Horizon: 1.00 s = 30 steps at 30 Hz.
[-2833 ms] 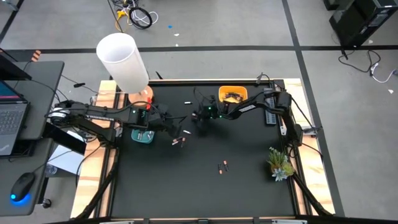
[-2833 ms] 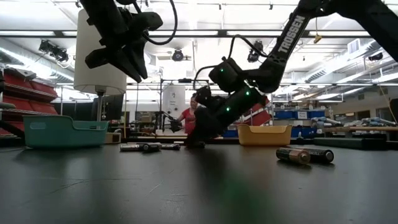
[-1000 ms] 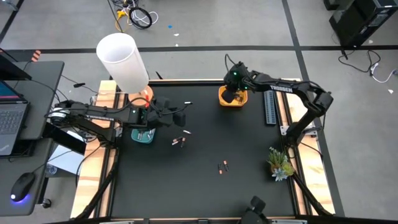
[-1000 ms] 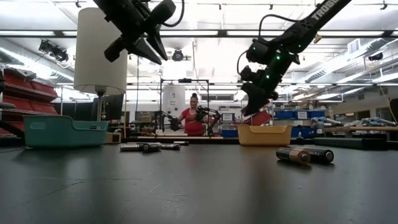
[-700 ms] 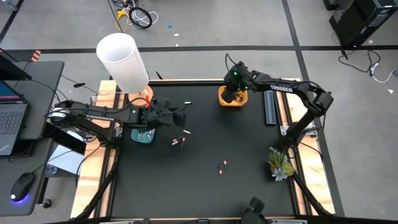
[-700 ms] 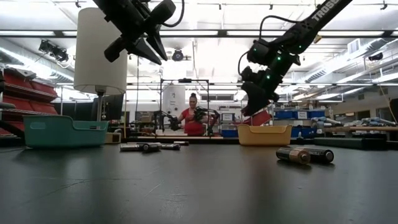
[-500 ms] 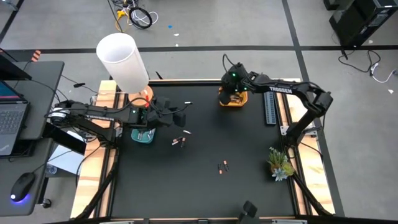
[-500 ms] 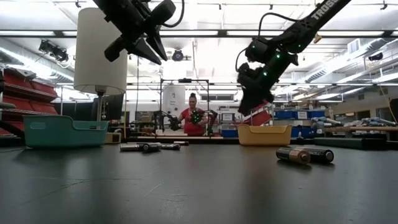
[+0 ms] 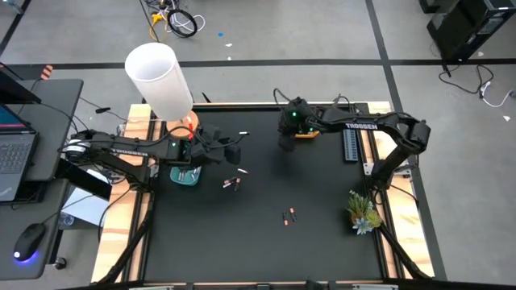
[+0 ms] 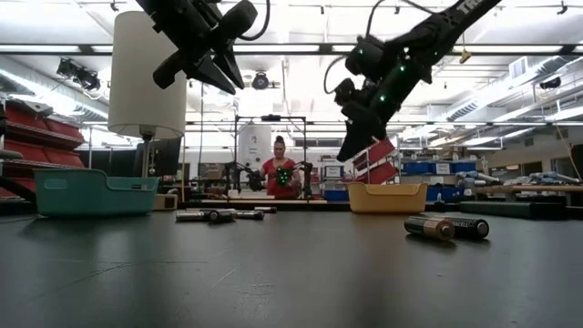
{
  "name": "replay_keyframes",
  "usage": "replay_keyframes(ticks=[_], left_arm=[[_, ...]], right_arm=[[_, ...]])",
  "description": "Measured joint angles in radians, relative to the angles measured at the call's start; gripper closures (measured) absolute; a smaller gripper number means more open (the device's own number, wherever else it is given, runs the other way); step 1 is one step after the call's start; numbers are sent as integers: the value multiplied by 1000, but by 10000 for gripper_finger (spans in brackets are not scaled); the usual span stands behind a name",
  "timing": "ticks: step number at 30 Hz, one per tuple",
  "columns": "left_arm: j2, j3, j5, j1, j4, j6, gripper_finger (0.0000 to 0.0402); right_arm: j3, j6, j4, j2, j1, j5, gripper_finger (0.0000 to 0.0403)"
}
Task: Sort batteries
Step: Put the black battery into the yellow bin
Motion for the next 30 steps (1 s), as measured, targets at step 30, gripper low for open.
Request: replay_keyframes(ticks=[30], left_arm=[[-31, 83, 393, -150, 96, 244, 310]], right_arm=[[3, 772, -234, -206, 718, 228, 367]])
